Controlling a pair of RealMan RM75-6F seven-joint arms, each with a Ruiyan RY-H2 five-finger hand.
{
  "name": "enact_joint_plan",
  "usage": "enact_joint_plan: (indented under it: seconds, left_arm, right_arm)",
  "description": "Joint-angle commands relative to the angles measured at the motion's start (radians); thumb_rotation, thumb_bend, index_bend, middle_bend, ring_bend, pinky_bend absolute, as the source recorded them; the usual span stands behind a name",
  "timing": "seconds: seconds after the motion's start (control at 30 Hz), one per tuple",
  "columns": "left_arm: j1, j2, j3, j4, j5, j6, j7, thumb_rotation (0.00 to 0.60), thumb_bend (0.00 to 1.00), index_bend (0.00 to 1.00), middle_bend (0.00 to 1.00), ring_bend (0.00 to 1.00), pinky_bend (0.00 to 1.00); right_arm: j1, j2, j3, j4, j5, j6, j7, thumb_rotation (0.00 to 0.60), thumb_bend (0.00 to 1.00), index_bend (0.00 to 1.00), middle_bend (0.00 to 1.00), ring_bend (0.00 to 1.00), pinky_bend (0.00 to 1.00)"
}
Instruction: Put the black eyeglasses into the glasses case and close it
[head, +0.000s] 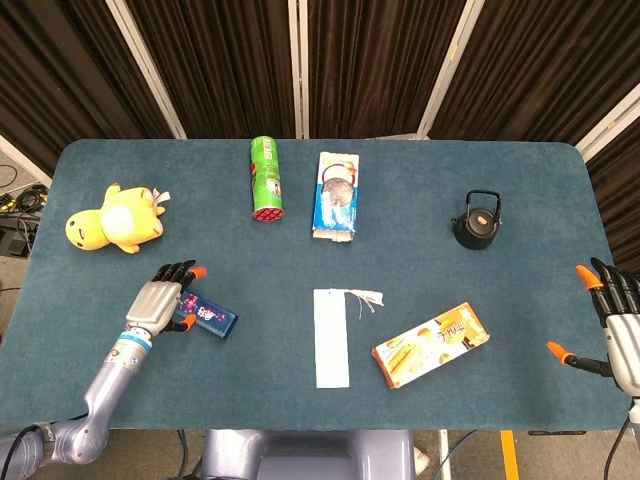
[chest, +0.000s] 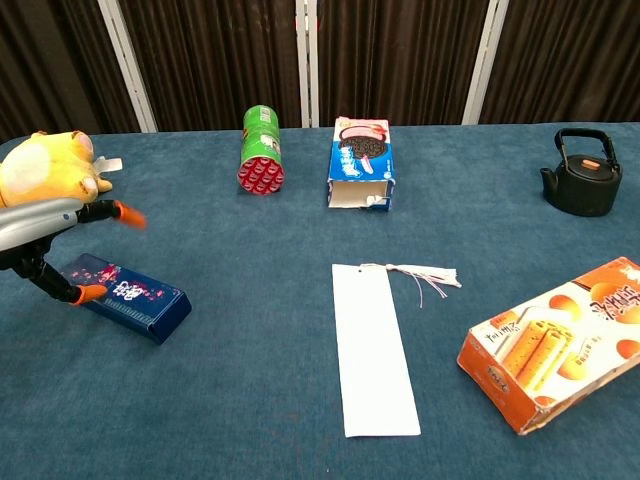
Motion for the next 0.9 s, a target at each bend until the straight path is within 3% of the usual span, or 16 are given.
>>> enact_joint_plan:
  seconds: [0.03, 0.2, 0.23, 0.37, 0.67, 0.73, 0.9]
  left_arm:
    - [0.000, -0.004, -0.011, 0.009, 0.014, 0.011, -0.020, 0.600, 0.27, 0.00, 0.00, 0.00, 0.00]
    - [0.002, 0.021, -0.020, -0.003, 0.050, 0.022, -0.062, 0.600, 0.11, 0.00, 0.00, 0.00, 0.00]
    - [-0.006, 0.066, 0.004, -0.034, 0.086, -0.024, -0.083, 0.600, 0.10, 0.00, 0.00, 0.00, 0.00]
    - [-0.042, 0.148, 0.041, -0.055, 0.115, -0.138, -0.100, 0.600, 0.09, 0.00, 0.00, 0.00, 0.00]
    - [-0.090, 0.117, 0.050, 0.011, 0.123, -0.187, -0.061, 0.600, 0.08, 0.00, 0.00, 0.00, 0.00]
    - [-0.104, 0.100, 0.049, 0.037, 0.124, -0.190, -0.038, 0.600, 0.08, 0.03, 0.00, 0.00, 0.01]
    - [-0.129, 0.066, 0.046, 0.081, 0.091, -0.210, 0.005, 0.600, 0.08, 0.24, 0.02, 0.06, 0.16]
  right_arm:
    - [0.000, -0.001, 0.000, -0.001, -0.001, 0.001, -0.002, 0.600, 0.00, 0.01, 0.00, 0.00, 0.00]
    - [-0.001, 0.001, 0.002, -0.001, 0.002, 0.003, 0.000, 0.600, 0.00, 0.01, 0.00, 0.00, 0.00]
    - [-0.001, 0.001, 0.002, -0.001, 0.003, 0.003, 0.003, 0.600, 0.00, 0.01, 0.00, 0.00, 0.00]
    - [0.000, 0.001, 0.001, 0.000, 0.002, 0.001, 0.002, 0.600, 0.00, 0.01, 0.00, 0.00, 0.00]
    - [0.002, -0.001, 0.003, 0.003, 0.010, -0.004, -0.001, 0.600, 0.00, 0.01, 0.00, 0.00, 0.00]
    - [0.003, -0.002, 0.004, 0.003, 0.013, -0.007, -0.004, 0.600, 0.00, 0.01, 0.00, 0.00, 0.00]
    - [0.005, -0.005, 0.006, 0.005, 0.019, -0.011, -0.009, 0.600, 0.00, 0.01, 0.00, 0.00, 0.00]
